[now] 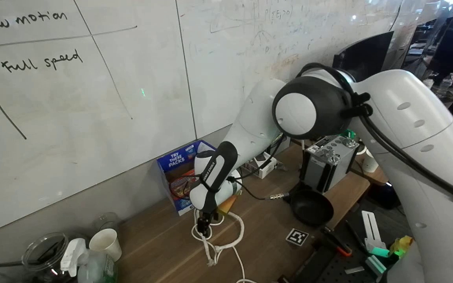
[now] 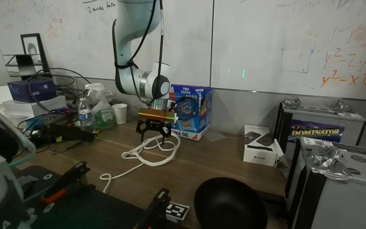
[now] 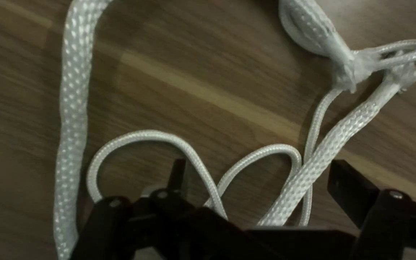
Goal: Put the ropes in the box
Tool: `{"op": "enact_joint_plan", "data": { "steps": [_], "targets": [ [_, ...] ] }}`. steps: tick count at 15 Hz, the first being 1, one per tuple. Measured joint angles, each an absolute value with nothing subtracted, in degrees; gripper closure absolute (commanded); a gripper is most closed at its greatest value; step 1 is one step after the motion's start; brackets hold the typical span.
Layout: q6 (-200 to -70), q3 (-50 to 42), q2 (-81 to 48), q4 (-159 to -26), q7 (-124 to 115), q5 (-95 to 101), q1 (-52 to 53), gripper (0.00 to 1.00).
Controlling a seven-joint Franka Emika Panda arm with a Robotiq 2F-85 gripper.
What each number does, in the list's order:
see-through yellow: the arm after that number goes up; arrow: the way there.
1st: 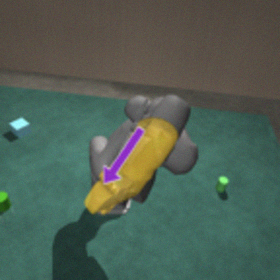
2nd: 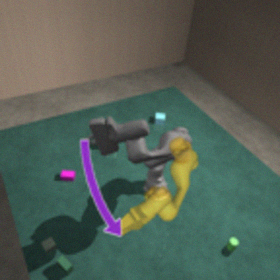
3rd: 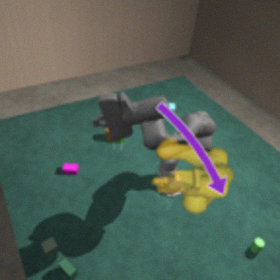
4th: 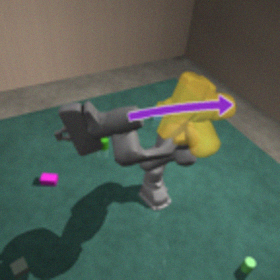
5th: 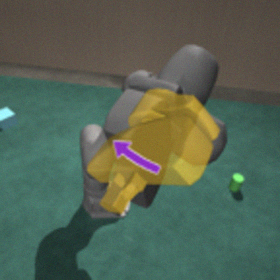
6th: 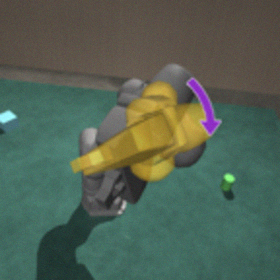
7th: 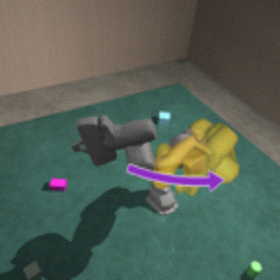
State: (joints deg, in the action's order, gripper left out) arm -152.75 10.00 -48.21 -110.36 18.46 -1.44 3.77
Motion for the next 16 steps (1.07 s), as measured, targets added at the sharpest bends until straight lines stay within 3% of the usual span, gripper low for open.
{"op": "enact_joint_plan", "data": {
  "steps": [16],
  "targets": [
    [-152.7, 13.6, -52.0, -106.4, 20.5, -1.0, 0.1, 0.0]
  ]
}}
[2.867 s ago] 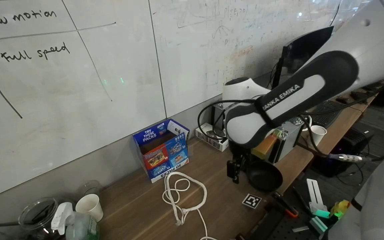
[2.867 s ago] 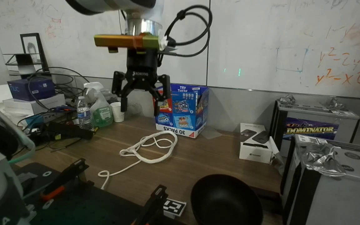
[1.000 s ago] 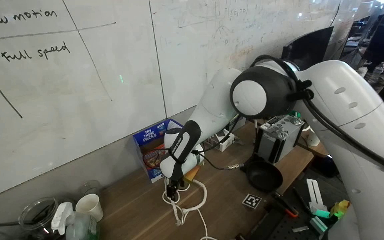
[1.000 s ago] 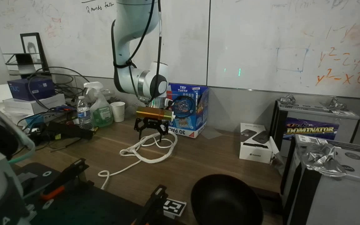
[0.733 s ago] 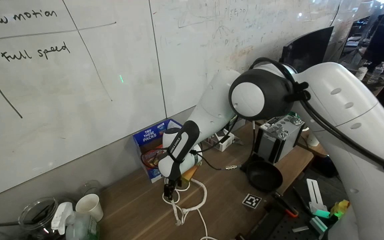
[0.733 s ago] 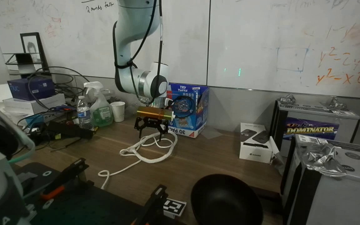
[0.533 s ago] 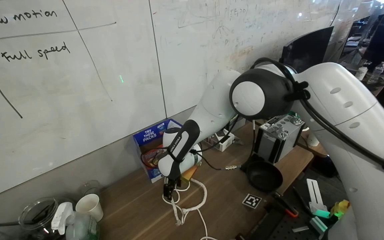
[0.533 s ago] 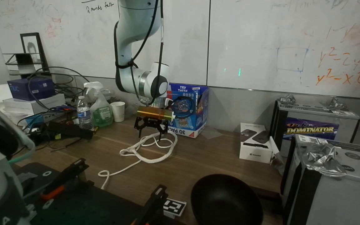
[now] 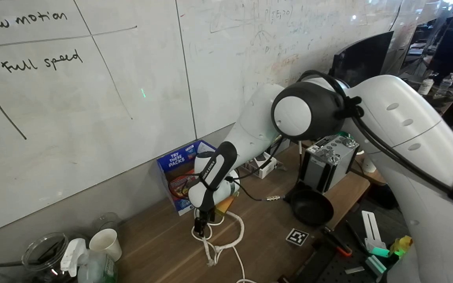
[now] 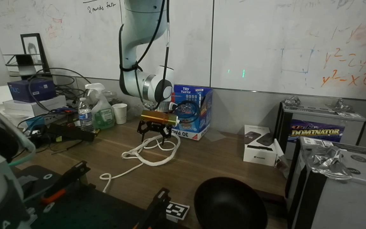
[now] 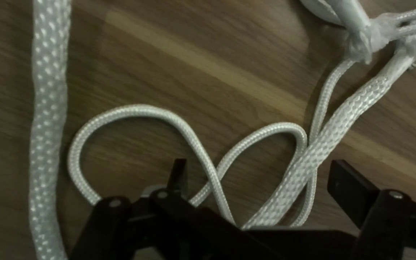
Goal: Put the ropes in the box
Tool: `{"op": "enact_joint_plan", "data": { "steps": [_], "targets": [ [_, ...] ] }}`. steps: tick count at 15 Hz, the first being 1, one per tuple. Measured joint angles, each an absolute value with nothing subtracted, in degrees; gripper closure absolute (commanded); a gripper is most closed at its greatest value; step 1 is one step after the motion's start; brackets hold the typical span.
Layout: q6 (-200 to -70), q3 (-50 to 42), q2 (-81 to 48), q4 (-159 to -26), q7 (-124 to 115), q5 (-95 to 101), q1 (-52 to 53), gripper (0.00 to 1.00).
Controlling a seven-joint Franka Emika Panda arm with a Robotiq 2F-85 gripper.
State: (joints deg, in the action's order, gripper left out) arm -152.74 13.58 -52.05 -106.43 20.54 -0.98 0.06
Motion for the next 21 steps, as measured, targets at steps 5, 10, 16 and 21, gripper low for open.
{"op": "enact_joint_plan", "data": {
  "steps": [5, 10, 16, 21],
  "targets": [
    [-152.7, 13.8, -53.4, -105.3, 21.0, -1.0, 0.1, 0.0],
    [-152.7, 14.4, -53.8, -104.7, 21.2, -1.0, 0.1, 0.0],
    [-152.7, 15.2, -54.0, -104.7, 21.2, -0.9, 0.4, 0.0],
    [-154.1, 14.5, -54.7, -104.8, 20.8, 0.7, 2.2, 0.0]
  ]
}}
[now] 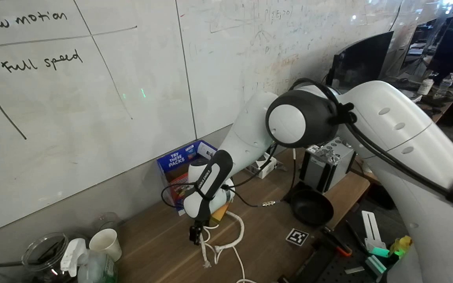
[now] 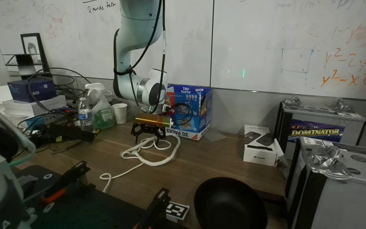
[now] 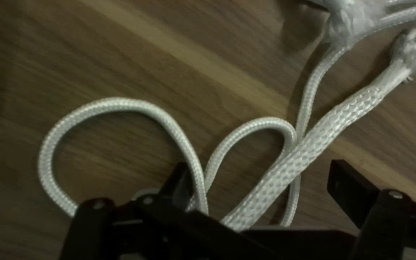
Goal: Put the ropes in the box
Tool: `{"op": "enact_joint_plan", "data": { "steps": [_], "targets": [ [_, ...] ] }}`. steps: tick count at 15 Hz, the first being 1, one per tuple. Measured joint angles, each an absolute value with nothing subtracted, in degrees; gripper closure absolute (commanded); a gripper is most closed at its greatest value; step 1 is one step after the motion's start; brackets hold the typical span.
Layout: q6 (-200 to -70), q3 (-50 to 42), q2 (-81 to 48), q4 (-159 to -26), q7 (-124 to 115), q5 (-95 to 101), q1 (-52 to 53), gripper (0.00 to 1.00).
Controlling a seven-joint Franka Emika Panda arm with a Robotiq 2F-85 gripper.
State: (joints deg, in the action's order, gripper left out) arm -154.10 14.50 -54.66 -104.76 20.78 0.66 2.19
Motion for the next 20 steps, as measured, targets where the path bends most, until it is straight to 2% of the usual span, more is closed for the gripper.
{"op": "enact_joint_plan", "data": {
  "steps": [20],
  "targets": [
    [-159.2, 6.7, -55.9, -104.9, 11.5, 8.0, 13.6, 0.0]
  ]
}}
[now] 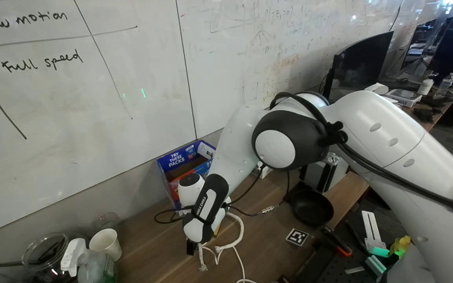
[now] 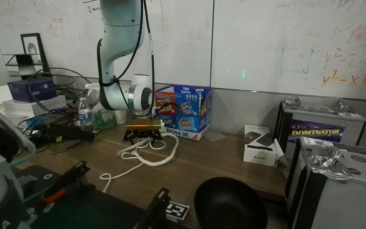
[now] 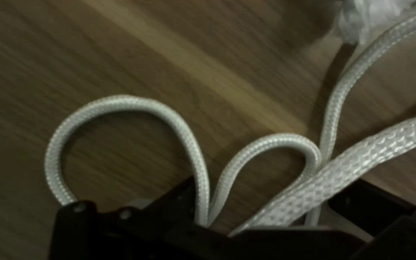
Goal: Put the ropes in the box
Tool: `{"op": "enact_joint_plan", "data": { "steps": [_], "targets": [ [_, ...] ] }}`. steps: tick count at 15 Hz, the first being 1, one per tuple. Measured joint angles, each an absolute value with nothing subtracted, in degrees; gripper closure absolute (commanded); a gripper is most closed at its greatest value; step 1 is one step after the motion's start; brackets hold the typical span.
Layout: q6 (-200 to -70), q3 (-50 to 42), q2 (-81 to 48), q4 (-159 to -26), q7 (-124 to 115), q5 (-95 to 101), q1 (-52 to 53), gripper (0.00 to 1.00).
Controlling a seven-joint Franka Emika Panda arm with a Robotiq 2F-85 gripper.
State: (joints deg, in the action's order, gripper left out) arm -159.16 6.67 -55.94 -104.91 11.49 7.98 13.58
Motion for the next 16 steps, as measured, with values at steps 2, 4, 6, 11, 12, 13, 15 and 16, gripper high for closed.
{"op": "enact_joint_plan", "data": {
  "steps": [2, 4, 6, 11, 12, 13, 15, 16],
  "targets": [
    [-159.0, 6.6, -55.7, -104.7, 11.3, 8.0, 13.5, 0.0],
    [-157.8, 6.7, -55.1, -104.4, 11.3, 8.0, 13.2, 0.0],
    [-155.4, 7.2, -54.6, -103.8, 11.3, 8.0, 12.4, 0.0],
    [-149.9, 8.4, -54.2, -102.3, 11.6, 8.0, 10.2, 0.0],
    [-149.3, 8.6, -54.2, -102.2, 11.6, 8.0, 9.9, 0.0],
    [-148.8, 8.7, -54.2, -102.1, 11.7, 8.0, 9.7, 0.0],
    [-148.2, 8.9, -54.2, -102.1, 11.8, 8.0, 9.4, 0.0],
    [-147.9, 9.0, -54.2, -102.1, 11.9, 8.0, 9.3, 0.0]
  ]
}}
